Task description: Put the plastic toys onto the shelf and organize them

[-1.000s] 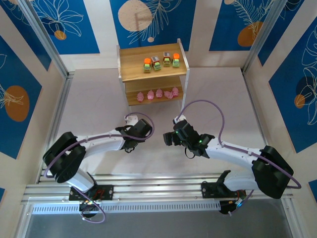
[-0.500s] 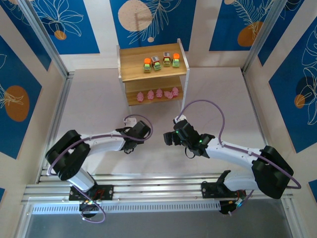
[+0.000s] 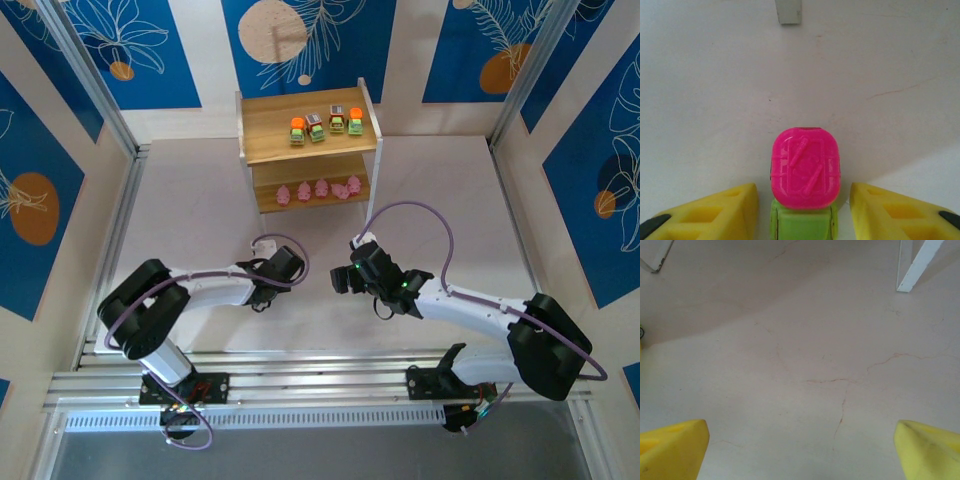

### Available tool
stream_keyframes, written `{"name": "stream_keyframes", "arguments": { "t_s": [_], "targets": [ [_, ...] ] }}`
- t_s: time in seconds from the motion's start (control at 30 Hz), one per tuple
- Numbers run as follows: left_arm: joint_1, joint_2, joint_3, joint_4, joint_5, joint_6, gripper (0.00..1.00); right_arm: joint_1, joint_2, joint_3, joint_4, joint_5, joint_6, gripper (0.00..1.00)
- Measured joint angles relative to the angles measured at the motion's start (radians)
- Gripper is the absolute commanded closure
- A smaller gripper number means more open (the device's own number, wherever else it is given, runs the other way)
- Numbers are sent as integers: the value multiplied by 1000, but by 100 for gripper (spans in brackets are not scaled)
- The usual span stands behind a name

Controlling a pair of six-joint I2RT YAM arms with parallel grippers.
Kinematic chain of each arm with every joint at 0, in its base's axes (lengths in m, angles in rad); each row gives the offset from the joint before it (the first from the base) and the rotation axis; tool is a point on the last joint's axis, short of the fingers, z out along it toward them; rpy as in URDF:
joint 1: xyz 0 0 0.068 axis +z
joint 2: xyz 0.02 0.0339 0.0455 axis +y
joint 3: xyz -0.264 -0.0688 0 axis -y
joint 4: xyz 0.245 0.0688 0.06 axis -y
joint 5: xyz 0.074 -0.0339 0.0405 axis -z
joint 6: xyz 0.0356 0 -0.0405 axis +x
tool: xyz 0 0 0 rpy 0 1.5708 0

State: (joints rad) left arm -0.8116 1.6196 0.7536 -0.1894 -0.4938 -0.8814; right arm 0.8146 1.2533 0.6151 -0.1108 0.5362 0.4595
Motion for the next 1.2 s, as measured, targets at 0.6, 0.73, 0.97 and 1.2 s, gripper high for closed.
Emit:
{"name": "stream_keyframes", "arguments": {
  "t_s": [0.6,0.73,0.97,1.2],
  "targets": [
    [3,2,0,2,-5,0,62,-3,2,0,-2,-5,0,5],
    [3,2,0,-5,-5,0,65,-3,2,0,-2,-6,0,5],
    [3,1,0,-5,-6,0,70,-3,2,0,-2,-6,0,5],
    [3,-5,0,-19,-8,0,74,-3,2,0,-2,-6,0,5]
  ]
}}
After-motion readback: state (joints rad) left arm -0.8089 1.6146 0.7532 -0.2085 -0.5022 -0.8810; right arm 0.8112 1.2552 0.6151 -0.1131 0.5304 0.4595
